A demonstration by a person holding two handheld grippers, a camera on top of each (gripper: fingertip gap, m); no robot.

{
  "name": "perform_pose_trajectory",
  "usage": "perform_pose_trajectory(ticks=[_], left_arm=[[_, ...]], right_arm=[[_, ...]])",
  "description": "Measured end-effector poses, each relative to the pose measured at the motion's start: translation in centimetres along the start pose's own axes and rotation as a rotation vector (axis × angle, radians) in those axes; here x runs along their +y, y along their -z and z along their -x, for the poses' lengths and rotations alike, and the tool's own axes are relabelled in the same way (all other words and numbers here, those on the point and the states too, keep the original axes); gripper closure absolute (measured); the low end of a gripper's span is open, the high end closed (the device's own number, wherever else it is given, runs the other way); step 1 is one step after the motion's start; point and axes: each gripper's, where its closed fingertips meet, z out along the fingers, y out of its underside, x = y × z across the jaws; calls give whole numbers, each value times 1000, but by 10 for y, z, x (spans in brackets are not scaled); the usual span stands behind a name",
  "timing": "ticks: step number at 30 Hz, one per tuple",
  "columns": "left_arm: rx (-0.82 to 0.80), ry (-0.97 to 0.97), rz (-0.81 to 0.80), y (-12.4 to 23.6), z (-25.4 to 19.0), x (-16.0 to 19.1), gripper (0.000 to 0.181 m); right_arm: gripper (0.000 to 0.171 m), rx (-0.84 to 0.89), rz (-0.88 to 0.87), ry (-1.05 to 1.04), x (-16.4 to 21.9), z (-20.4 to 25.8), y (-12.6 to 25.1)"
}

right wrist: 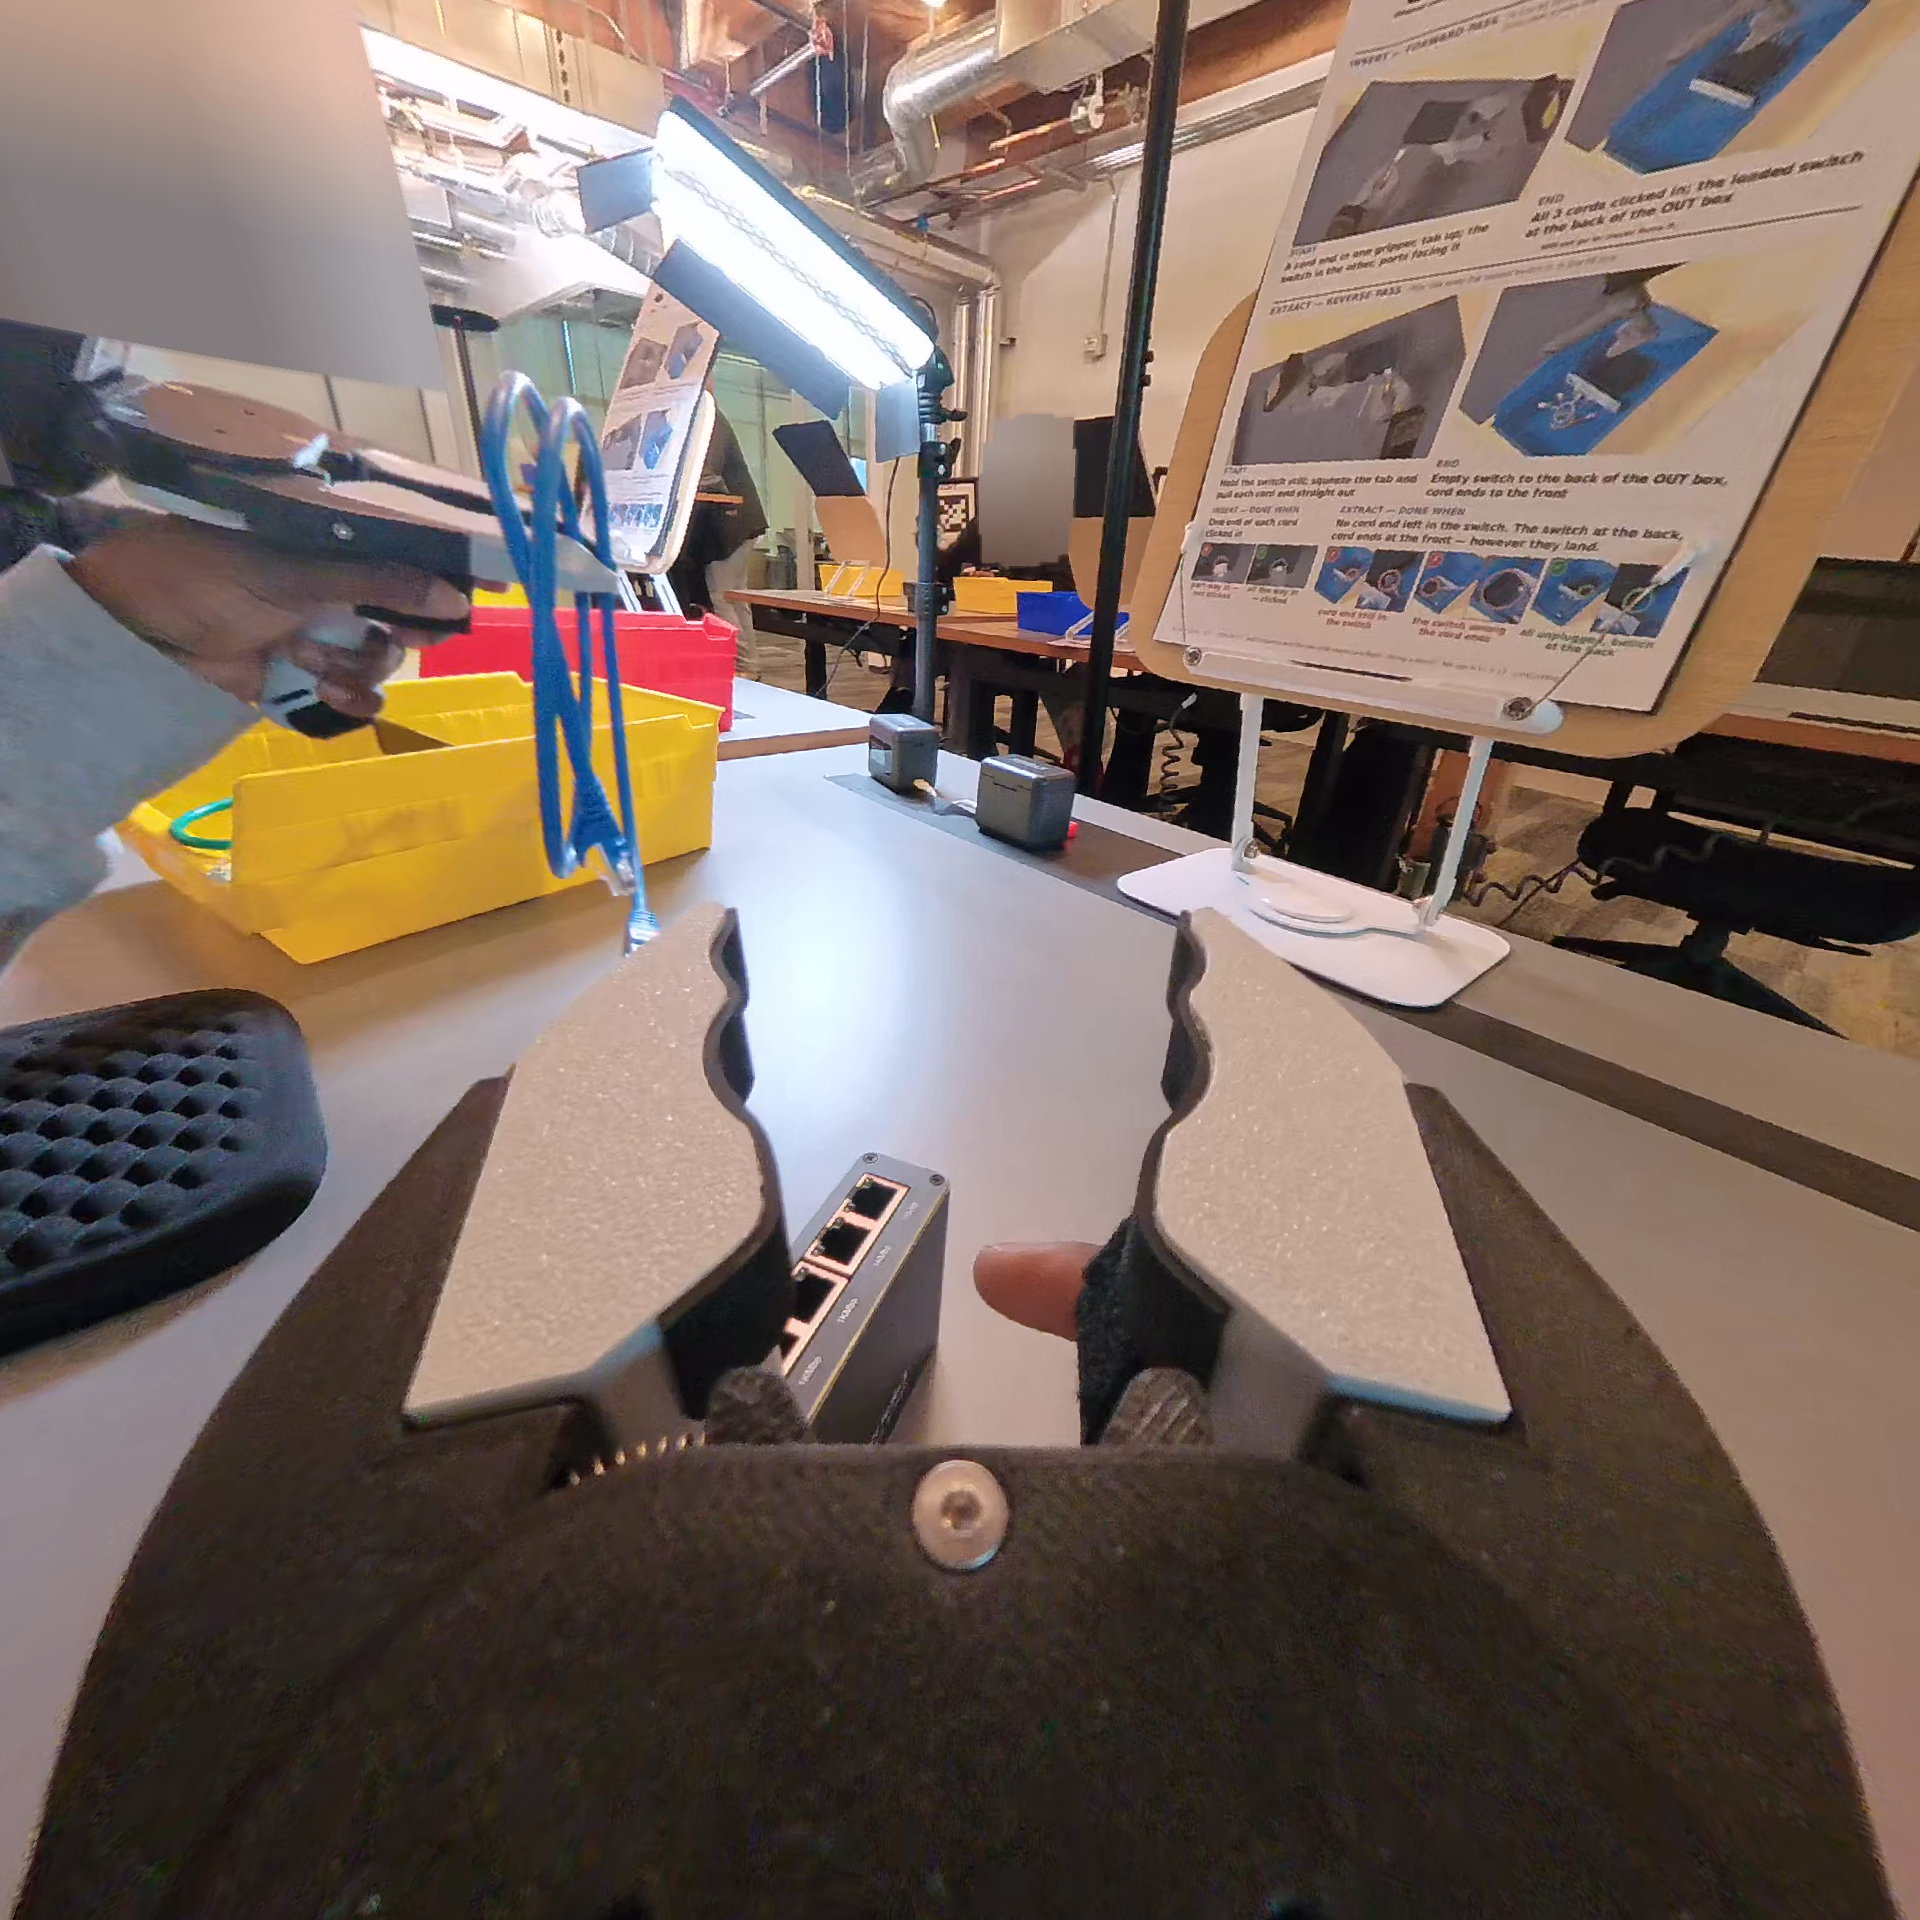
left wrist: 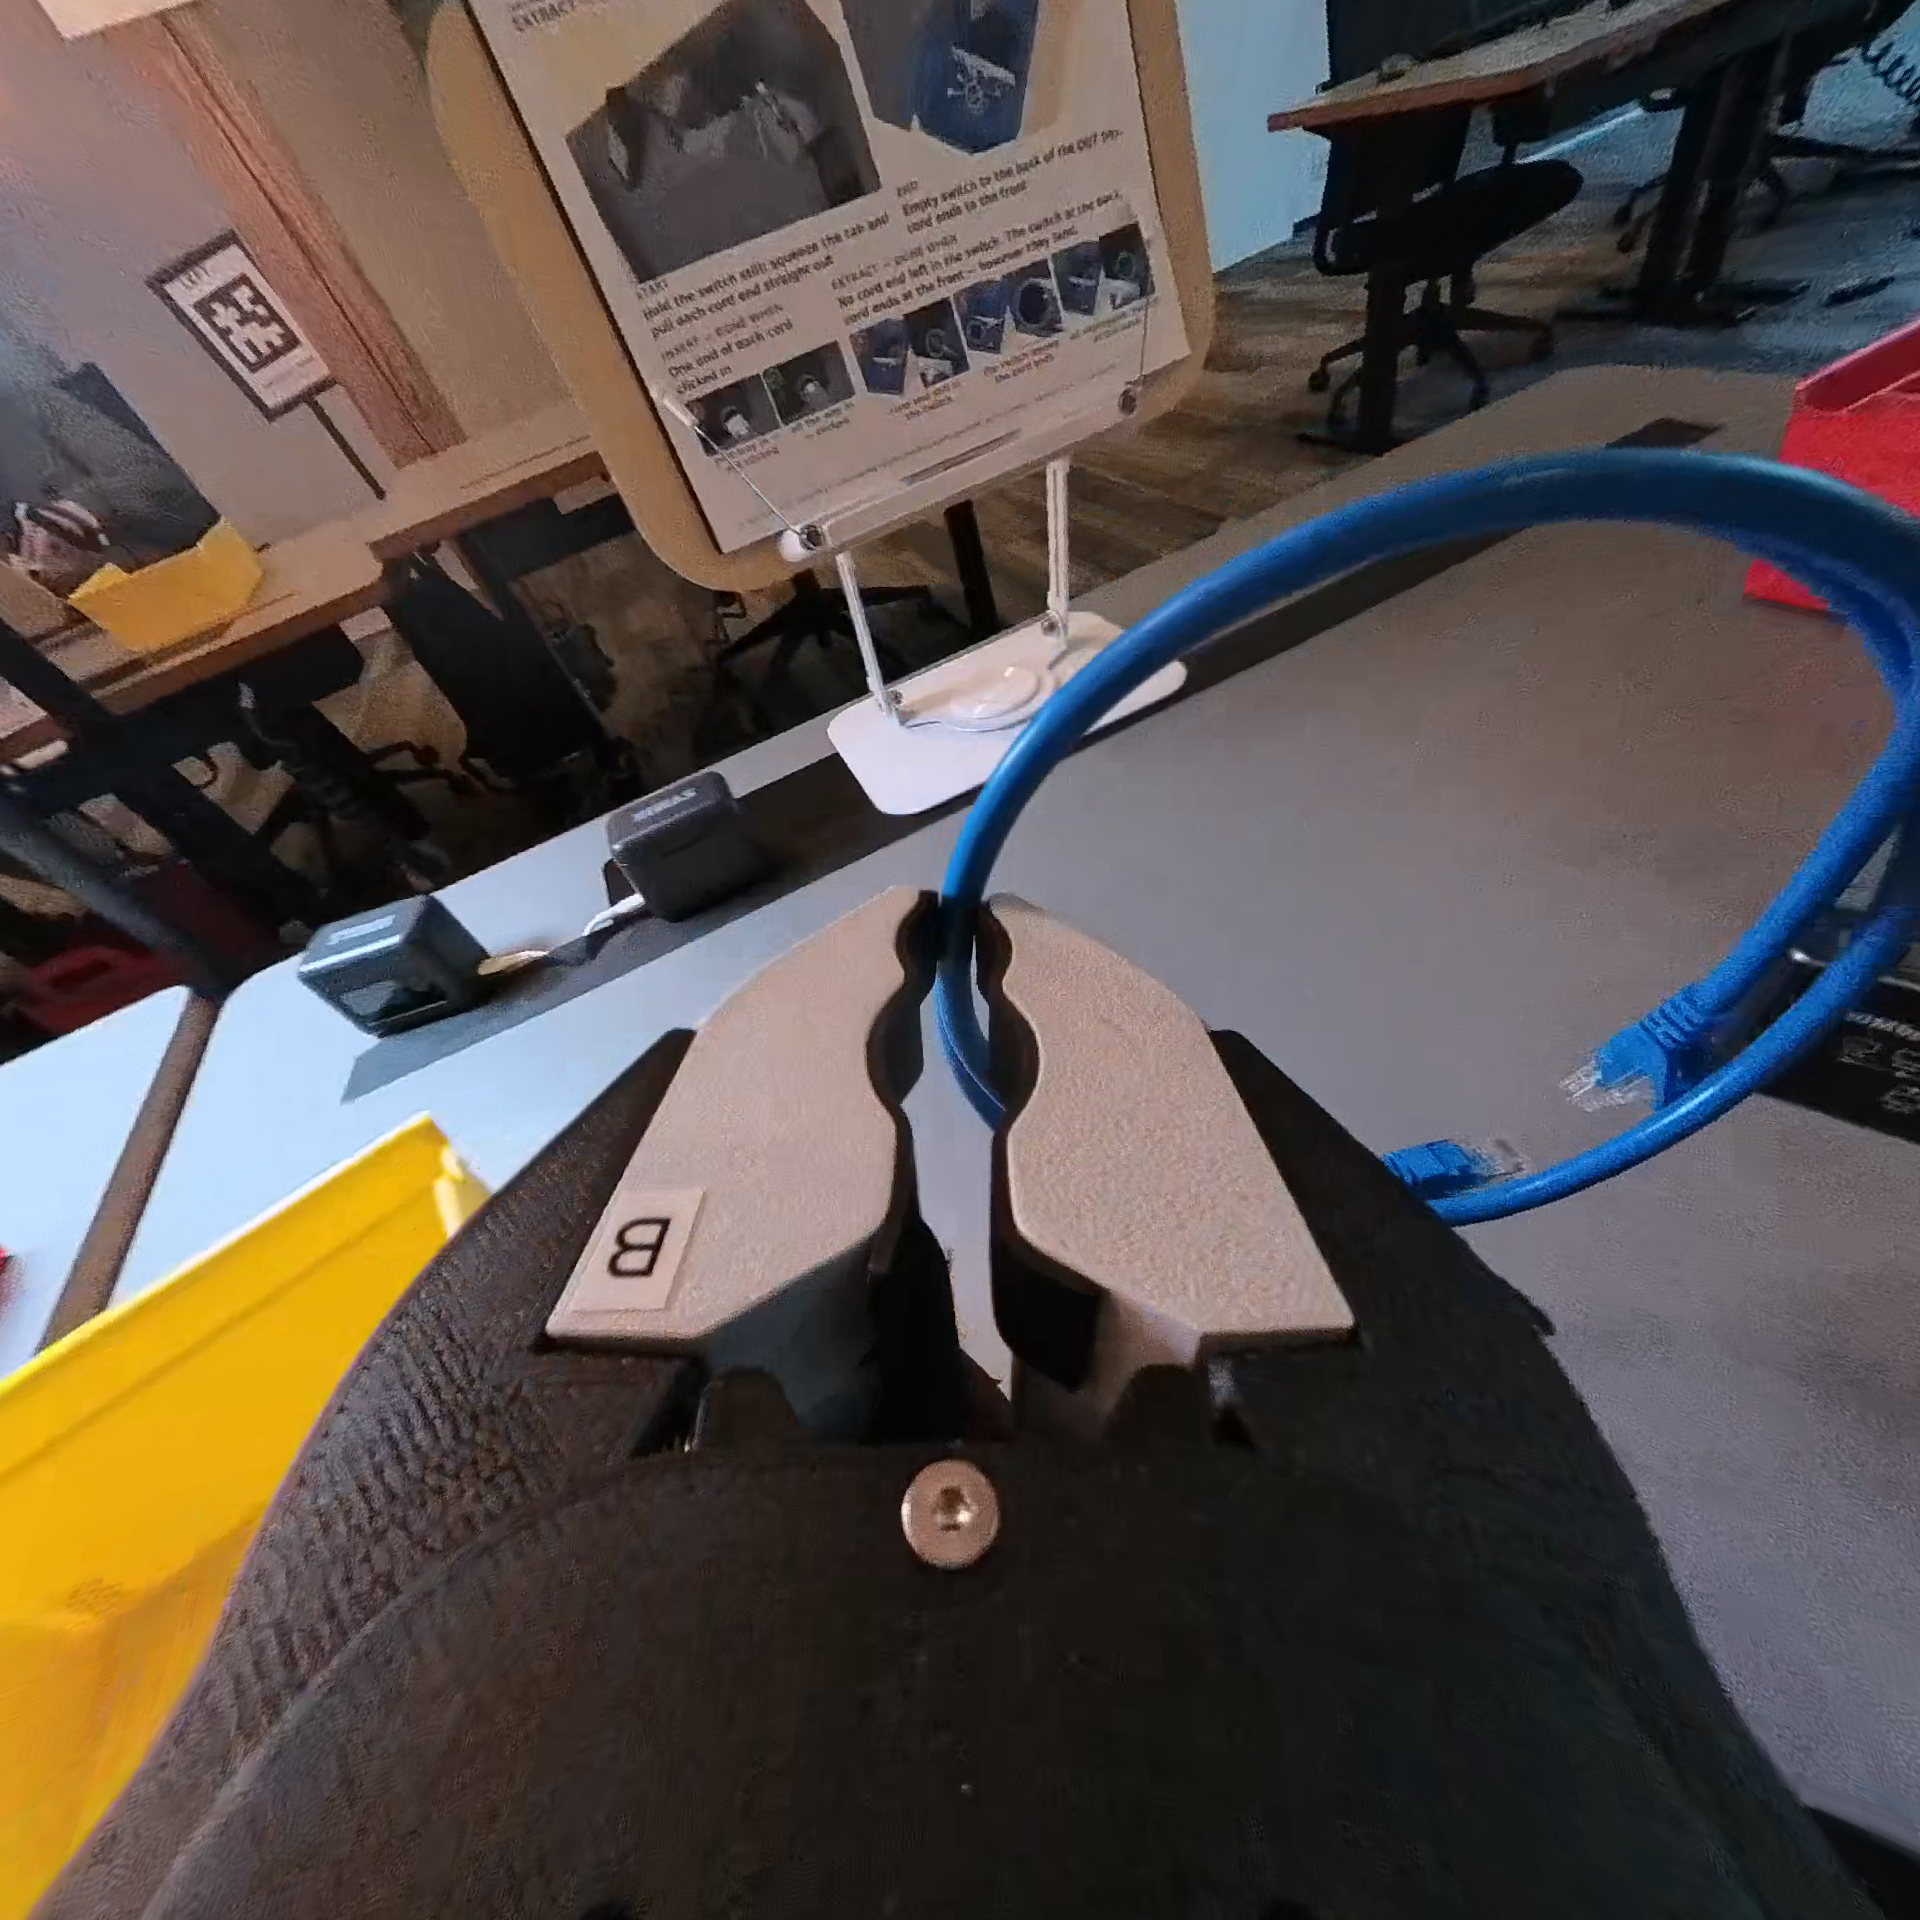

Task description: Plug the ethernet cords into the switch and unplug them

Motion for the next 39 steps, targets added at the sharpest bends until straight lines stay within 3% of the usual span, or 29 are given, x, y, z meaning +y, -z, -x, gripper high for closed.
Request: perform_pose_trajectory(ticks=[8,15,22,26,32,39], left_arm=[[142,270,-91,-20,-33,11,174],[281,435,-156,-21,-48,10,174],[326,429,-154,-24,-63,13,174],[332,377,-152,-28,-73,15,173],[392,408,-237,-24,-79,7,171],[365,382,-346,-14,-64,-2,147]], right_arm=[[96,-97,4,-34,-10,21,-4],[101,-290,46,-59,-20,83,-29],[115,-384,152,-2,0,132,-60],[163,-343,112,11,1,128,-60],[165,-355,31,-82,-11,116,-55],[166,-391,-16,-190,-17,110,-51]])
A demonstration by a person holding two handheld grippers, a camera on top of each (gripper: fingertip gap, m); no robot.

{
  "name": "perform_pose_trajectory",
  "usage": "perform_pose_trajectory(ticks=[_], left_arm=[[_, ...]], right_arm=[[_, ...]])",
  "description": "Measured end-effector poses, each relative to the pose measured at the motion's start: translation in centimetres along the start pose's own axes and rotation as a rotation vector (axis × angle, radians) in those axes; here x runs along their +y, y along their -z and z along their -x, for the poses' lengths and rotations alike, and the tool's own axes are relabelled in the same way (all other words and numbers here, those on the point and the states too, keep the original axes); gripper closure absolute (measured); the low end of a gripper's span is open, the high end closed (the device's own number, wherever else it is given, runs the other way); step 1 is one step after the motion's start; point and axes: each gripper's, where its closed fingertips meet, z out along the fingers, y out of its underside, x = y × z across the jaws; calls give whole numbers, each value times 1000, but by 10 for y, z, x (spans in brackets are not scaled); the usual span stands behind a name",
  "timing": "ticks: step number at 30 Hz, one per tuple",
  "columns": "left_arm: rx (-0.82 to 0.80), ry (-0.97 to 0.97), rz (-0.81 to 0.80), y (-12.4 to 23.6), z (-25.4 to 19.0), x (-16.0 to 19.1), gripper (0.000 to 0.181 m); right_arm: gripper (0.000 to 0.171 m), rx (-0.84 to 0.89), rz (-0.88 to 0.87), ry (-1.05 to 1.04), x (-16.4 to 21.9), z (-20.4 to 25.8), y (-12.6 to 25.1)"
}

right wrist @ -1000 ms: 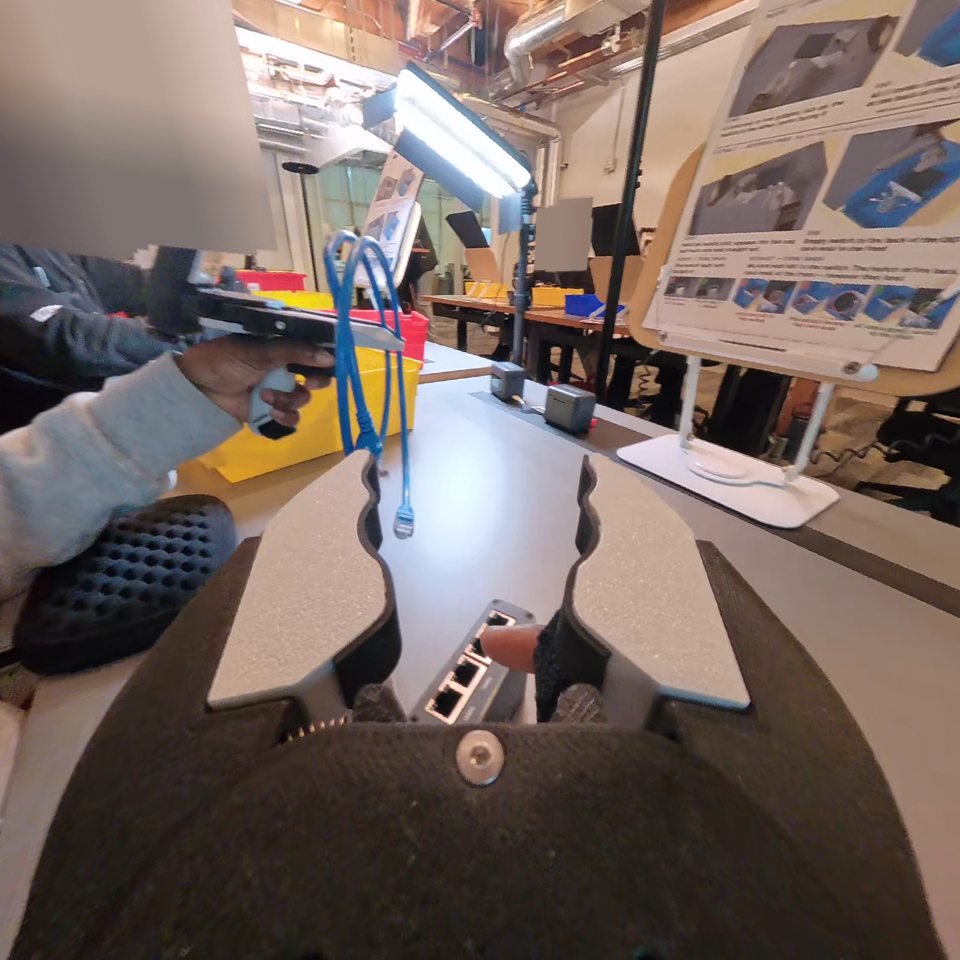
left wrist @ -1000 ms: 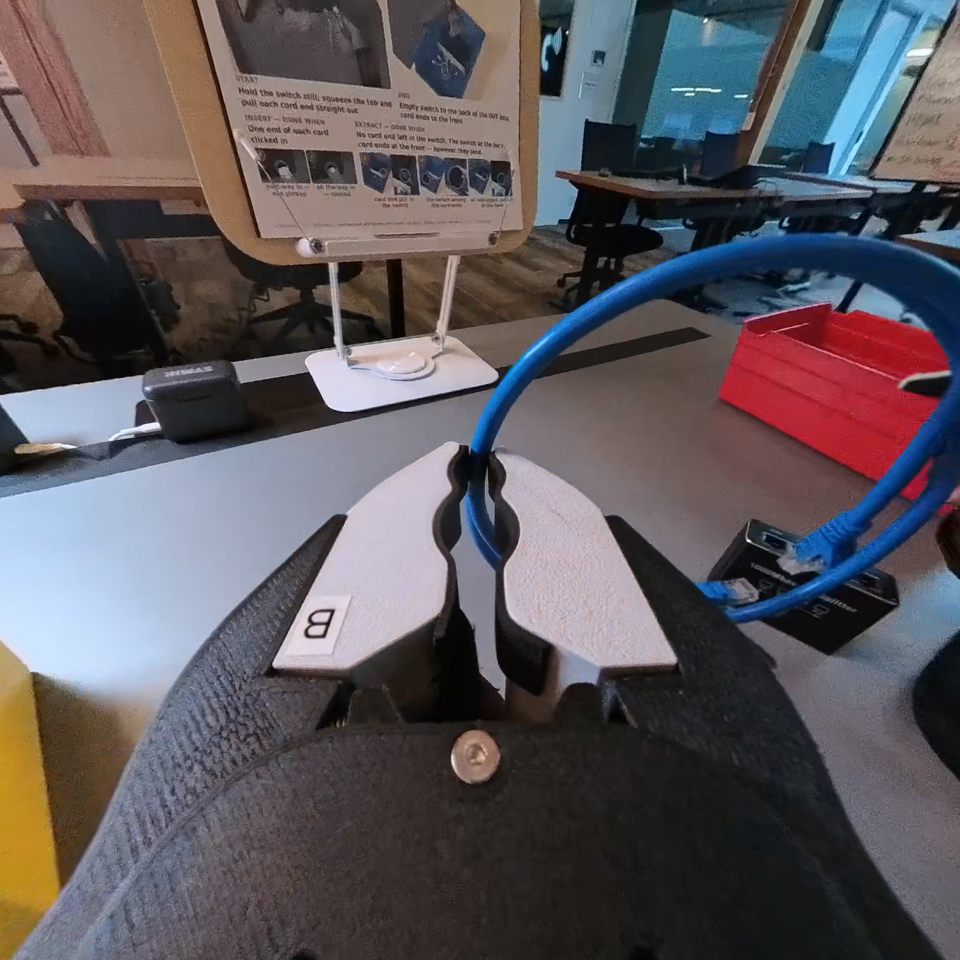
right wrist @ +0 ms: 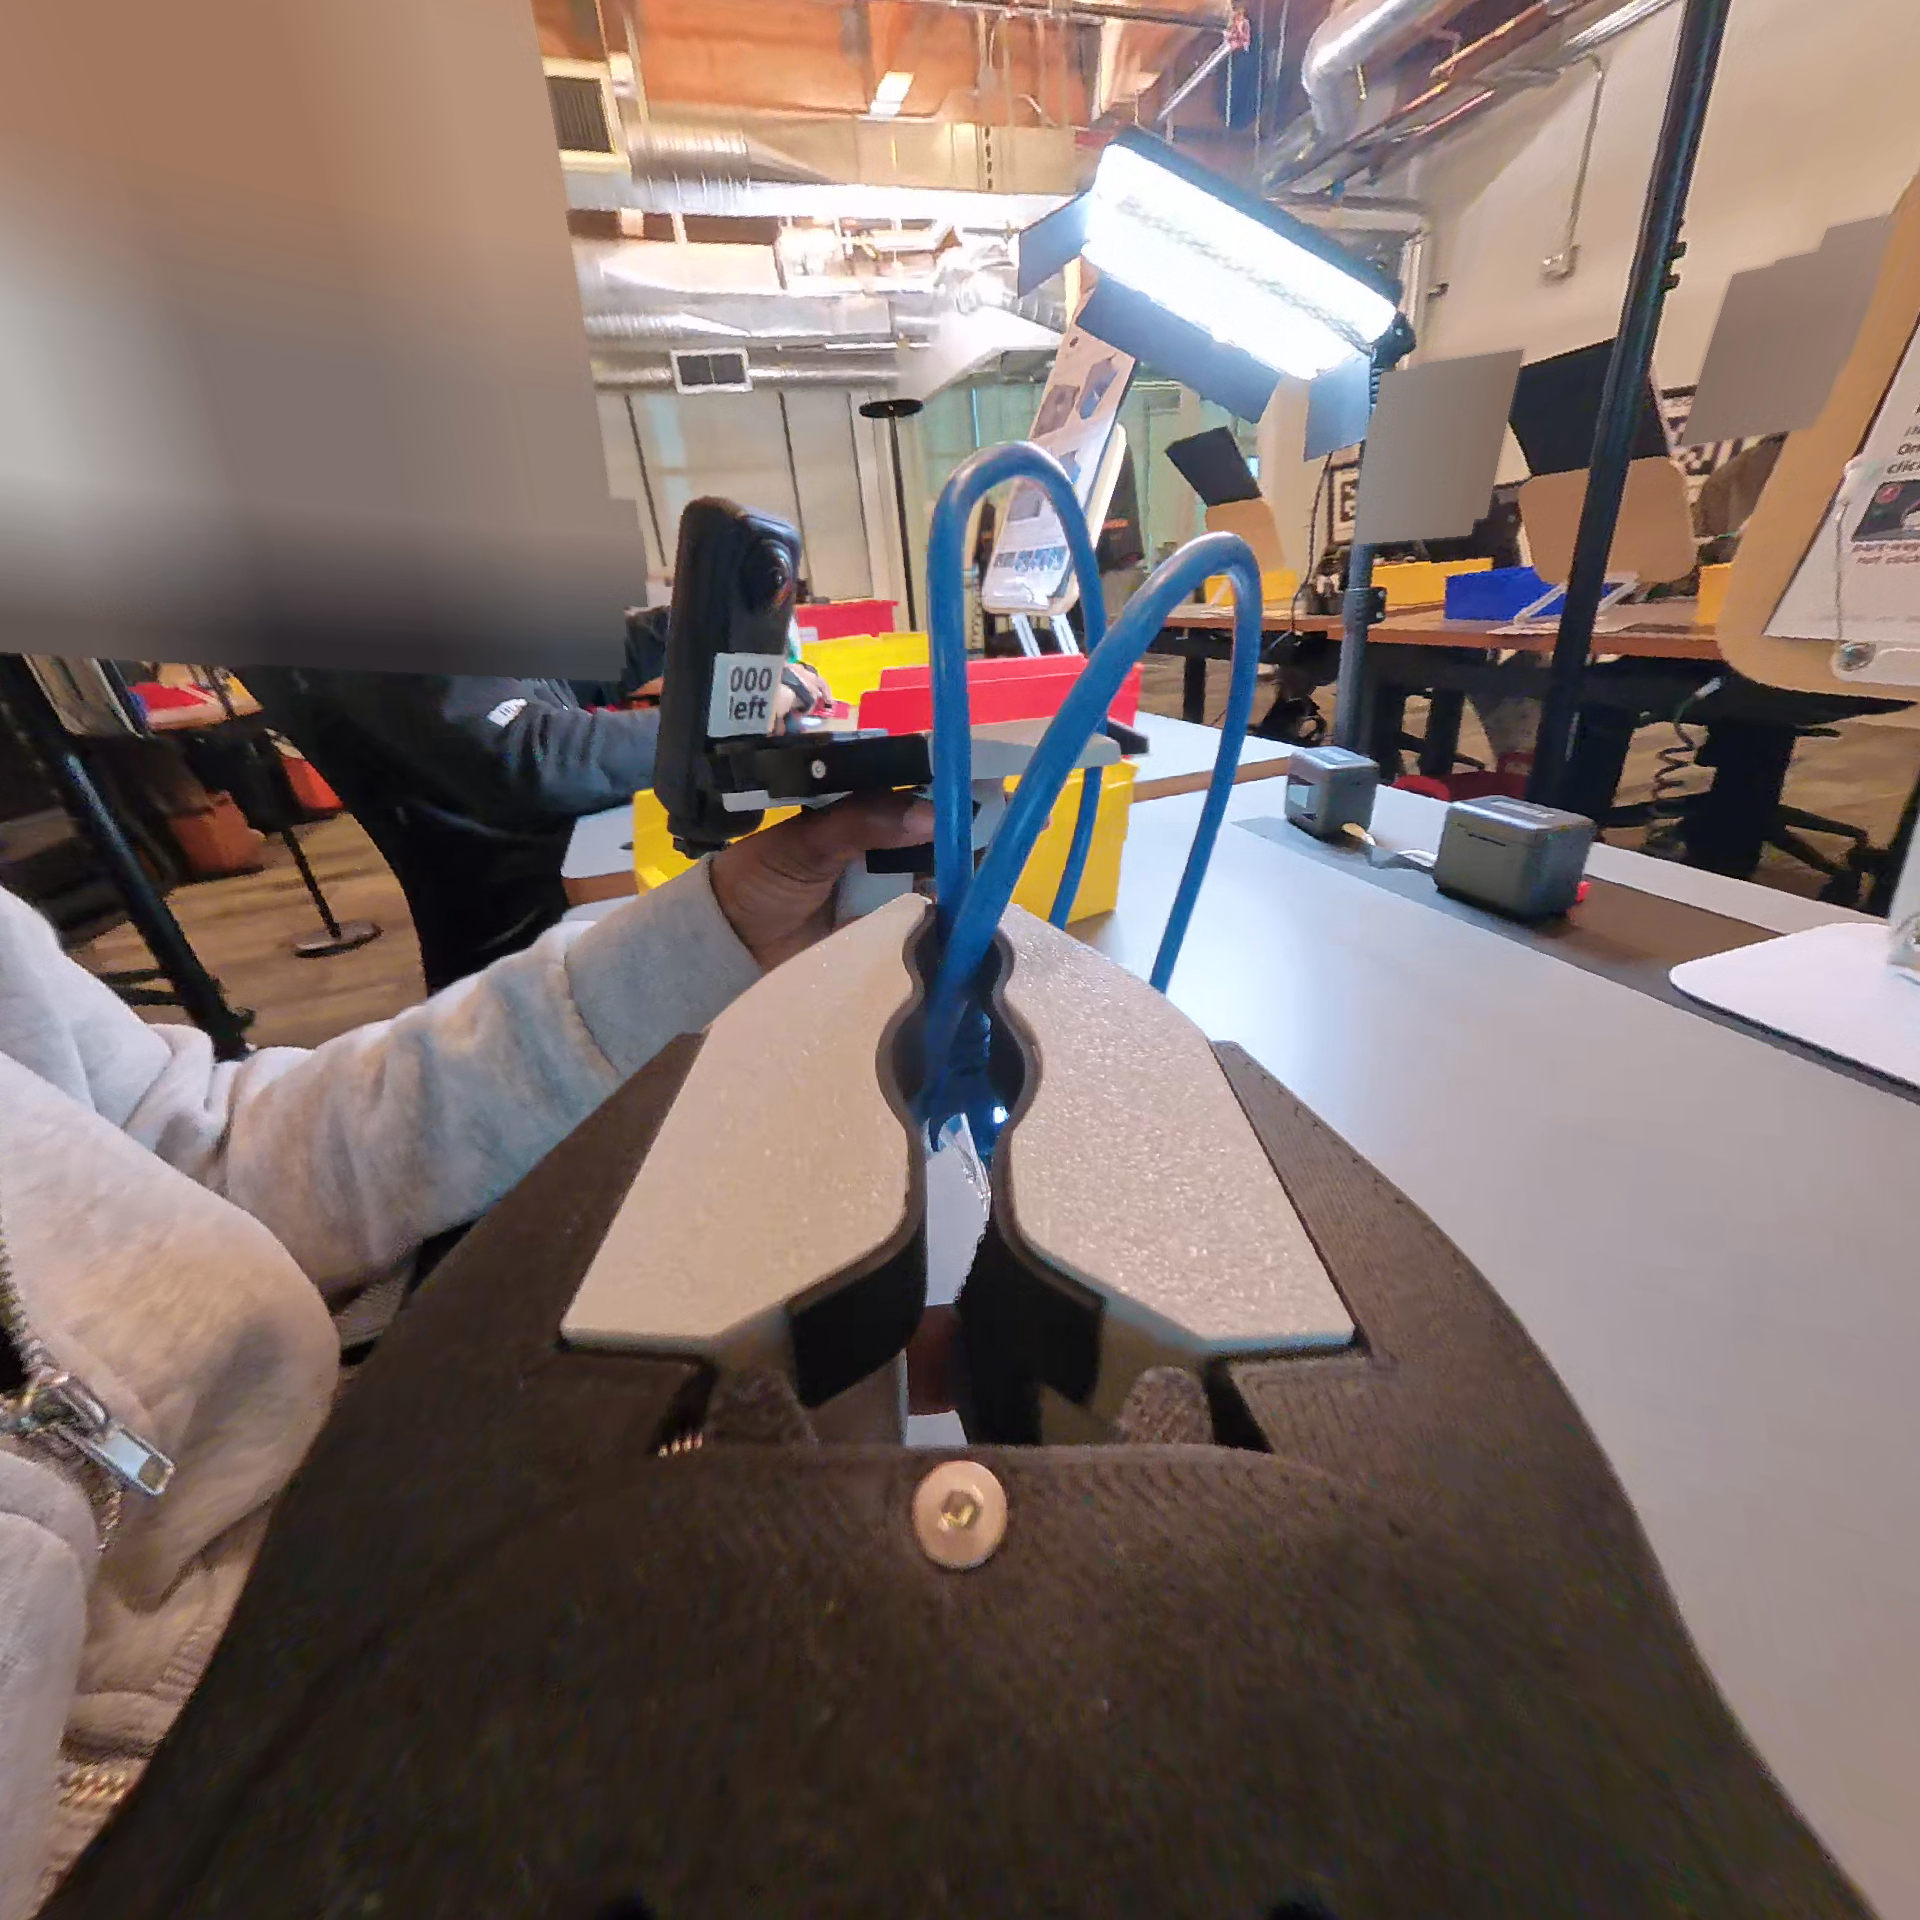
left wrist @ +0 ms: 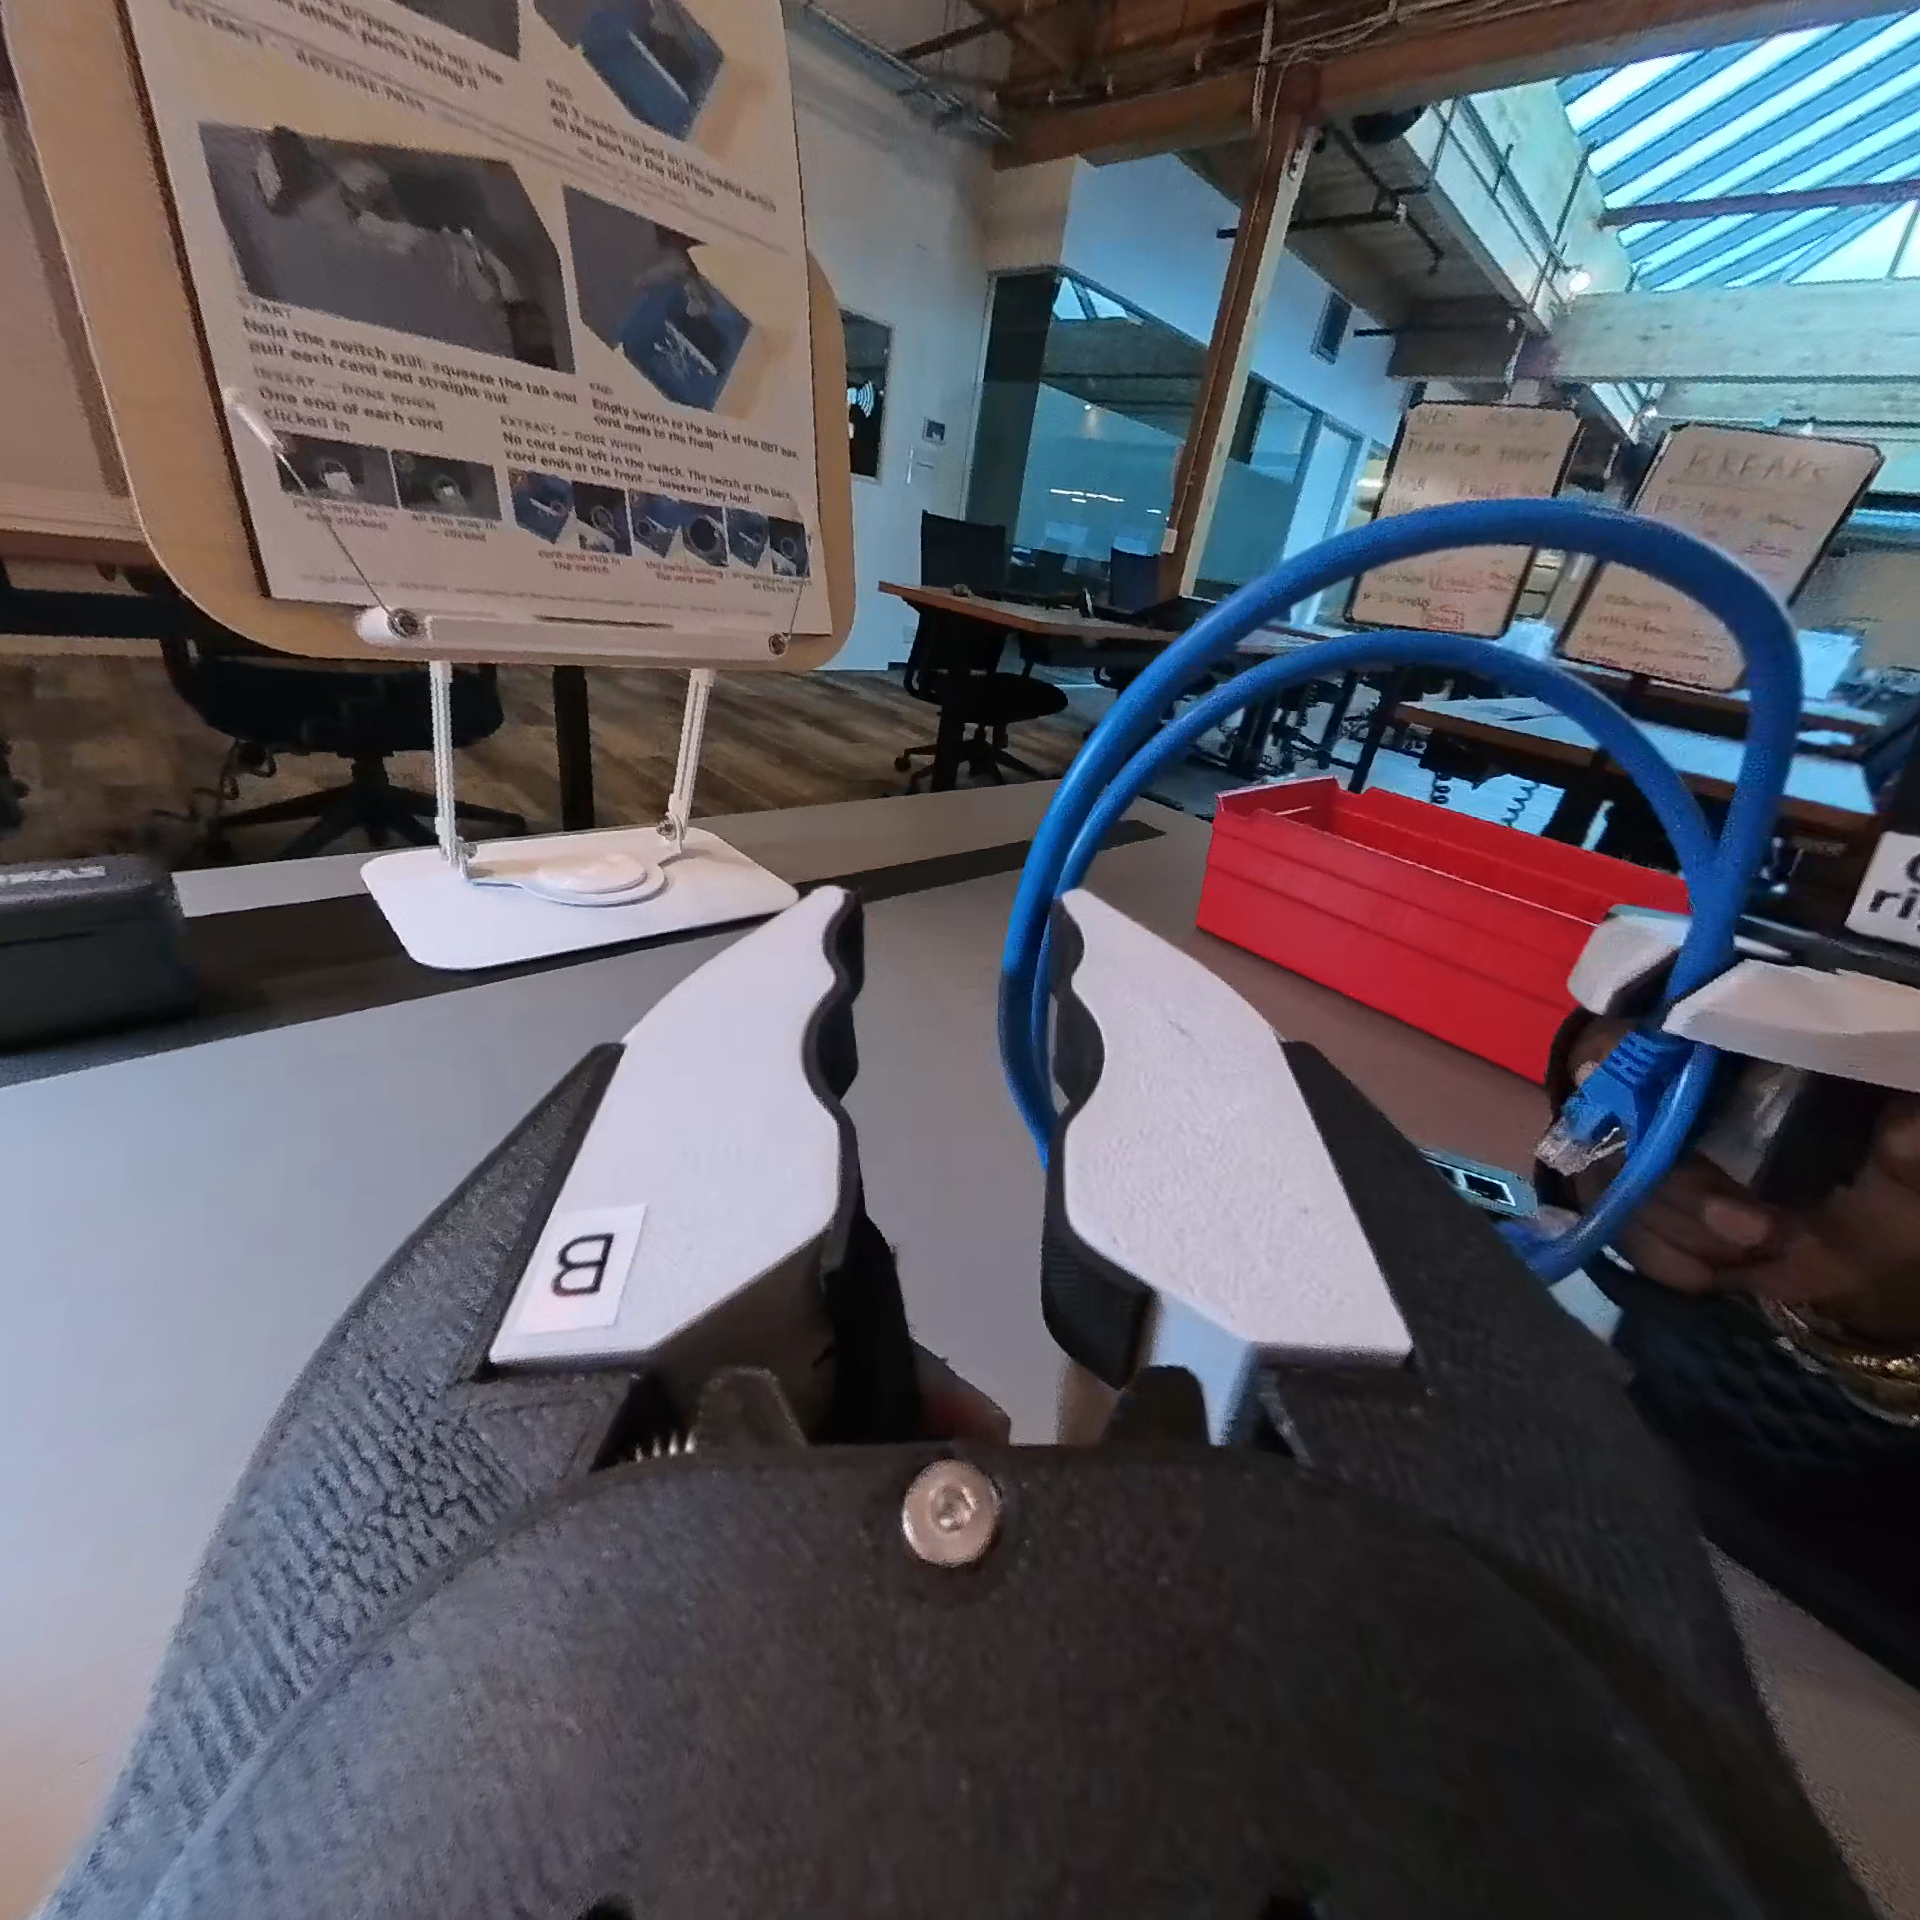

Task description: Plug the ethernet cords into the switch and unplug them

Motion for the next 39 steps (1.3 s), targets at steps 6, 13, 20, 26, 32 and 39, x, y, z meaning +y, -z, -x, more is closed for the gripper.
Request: perform_pose_trajectory(ticks=[6,13,20,26,32,39], left_arm=[[-23,-138,-85,8,-3,-15,145],[36,-208,-144,21,-11,-27,143],[290,-348,-156,65,-57,-68,129],[437,-830,215,54,-123,-23,125],[557,-998,502,37,-127,22,133],[585,-1004,647,43,-120,53,167]], right_arm=[[165,-43,11,-65,4,2,0],[165,-51,34,-90,9,1,-1],[166,-72,131,-91,16,3,-3],[166,-147,324,-192,29,13,-9],[166,-245,527,-98,39,37,-9],[161,-290,691,112,51,44,-3]])
